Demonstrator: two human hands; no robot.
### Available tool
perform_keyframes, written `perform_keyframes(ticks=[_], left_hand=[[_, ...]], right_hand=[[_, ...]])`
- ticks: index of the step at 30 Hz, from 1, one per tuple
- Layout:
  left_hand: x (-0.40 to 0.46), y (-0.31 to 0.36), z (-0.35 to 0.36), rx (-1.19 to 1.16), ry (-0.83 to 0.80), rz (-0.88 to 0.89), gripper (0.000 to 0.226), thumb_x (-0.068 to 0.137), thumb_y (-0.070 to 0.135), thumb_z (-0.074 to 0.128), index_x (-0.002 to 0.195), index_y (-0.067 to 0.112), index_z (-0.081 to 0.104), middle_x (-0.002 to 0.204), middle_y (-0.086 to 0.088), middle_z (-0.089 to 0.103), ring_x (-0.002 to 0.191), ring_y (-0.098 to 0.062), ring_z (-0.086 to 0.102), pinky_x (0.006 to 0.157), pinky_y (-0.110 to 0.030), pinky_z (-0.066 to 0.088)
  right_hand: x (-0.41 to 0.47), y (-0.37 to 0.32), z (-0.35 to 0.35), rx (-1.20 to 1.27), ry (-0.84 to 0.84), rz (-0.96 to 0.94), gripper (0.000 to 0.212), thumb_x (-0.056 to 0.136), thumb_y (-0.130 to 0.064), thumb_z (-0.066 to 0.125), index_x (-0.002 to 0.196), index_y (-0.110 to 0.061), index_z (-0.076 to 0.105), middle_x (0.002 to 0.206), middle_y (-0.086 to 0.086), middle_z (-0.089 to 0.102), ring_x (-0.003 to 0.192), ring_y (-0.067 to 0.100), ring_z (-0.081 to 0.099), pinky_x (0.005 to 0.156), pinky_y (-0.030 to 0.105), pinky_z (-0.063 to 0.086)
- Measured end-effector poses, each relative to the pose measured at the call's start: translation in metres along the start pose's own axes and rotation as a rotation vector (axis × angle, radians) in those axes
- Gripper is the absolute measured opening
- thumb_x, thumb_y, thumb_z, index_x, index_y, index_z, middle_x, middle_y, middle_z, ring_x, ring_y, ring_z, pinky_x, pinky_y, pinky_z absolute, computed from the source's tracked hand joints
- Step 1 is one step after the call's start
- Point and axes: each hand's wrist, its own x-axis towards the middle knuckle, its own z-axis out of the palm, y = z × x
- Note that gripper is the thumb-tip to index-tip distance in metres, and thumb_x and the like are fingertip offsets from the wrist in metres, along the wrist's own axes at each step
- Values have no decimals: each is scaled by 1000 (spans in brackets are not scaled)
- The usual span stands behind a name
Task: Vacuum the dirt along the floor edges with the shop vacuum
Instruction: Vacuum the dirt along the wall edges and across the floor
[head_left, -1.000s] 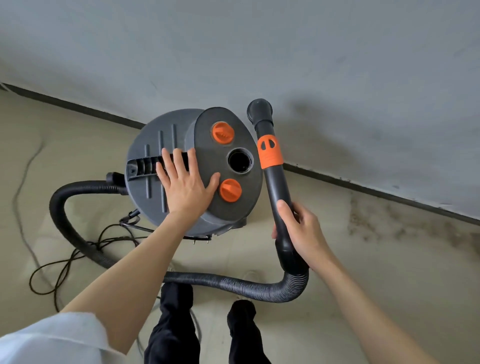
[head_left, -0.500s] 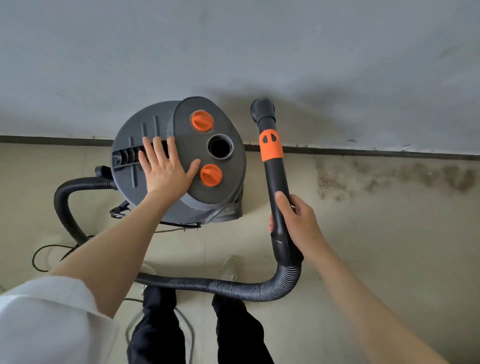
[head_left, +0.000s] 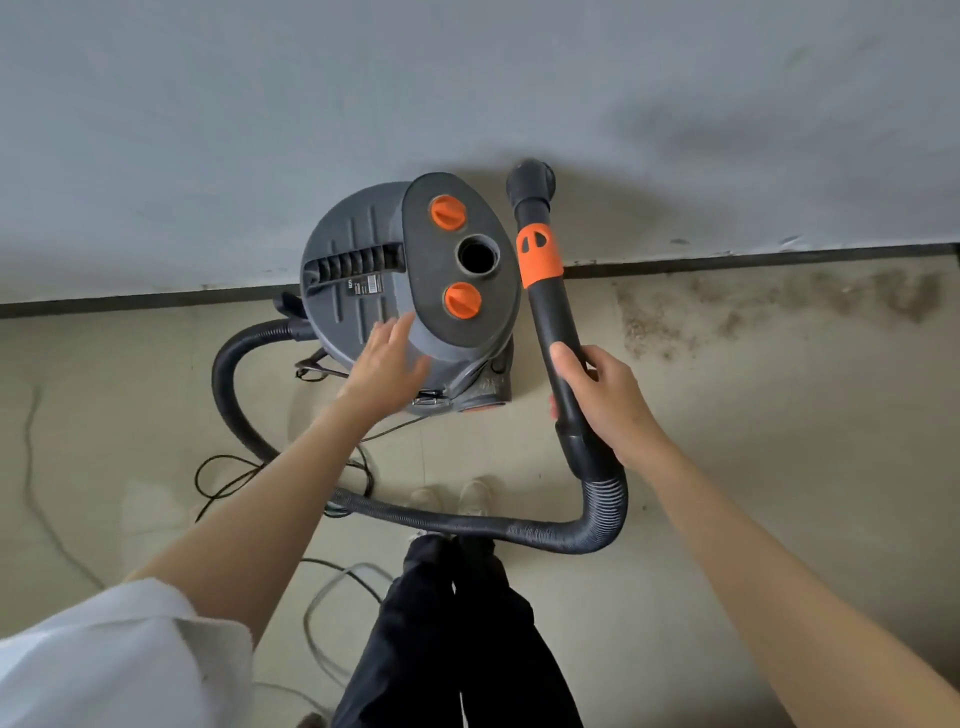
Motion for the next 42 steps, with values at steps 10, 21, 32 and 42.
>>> perform_keyframes(ticks=[10, 21, 32, 42], left_hand=[[-51, 117, -4, -408, -7, 8, 29, 100, 29, 36, 119, 18, 55, 102, -2, 58, 99, -18, 52, 83, -28, 36], [-70, 344, 39, -680, -63, 100, 27, 99, 40, 38, 98, 19, 56, 100, -5, 62, 90, -18, 59, 79, -32, 50], [-44, 483, 100, -995, -73, -1, 27, 99, 27, 44, 110, 3, 51, 90, -8, 60, 78, -18, 61, 67, -27, 53], [61, 512, 112, -1121, -14, -124, 29, 98, 26, 46, 113, 1, 48, 97, -13, 57, 87, -26, 60, 75, -36, 55]], right_hand=[[-53, -18, -43, 104, 42, 12, 27, 97, -36, 52, 91, -10, 57, 67, 8, 63, 56, 19, 60, 59, 33, 54], [-81, -28, -207, 164, -27, -137, 30, 97, -33, 53, 85, -6, 53, 57, 8, 58, 43, 18, 55, 45, 23, 47], [-51, -11, -363, -113, -53, -245, 38, 94, -42, 55, 92, -4, 58, 67, 10, 66, 58, 24, 64, 64, 39, 55], [62, 9, -411, -103, -254, -188, 23, 94, -36, 58, 80, -17, 59, 76, 4, 65, 72, 20, 64, 76, 35, 50]])
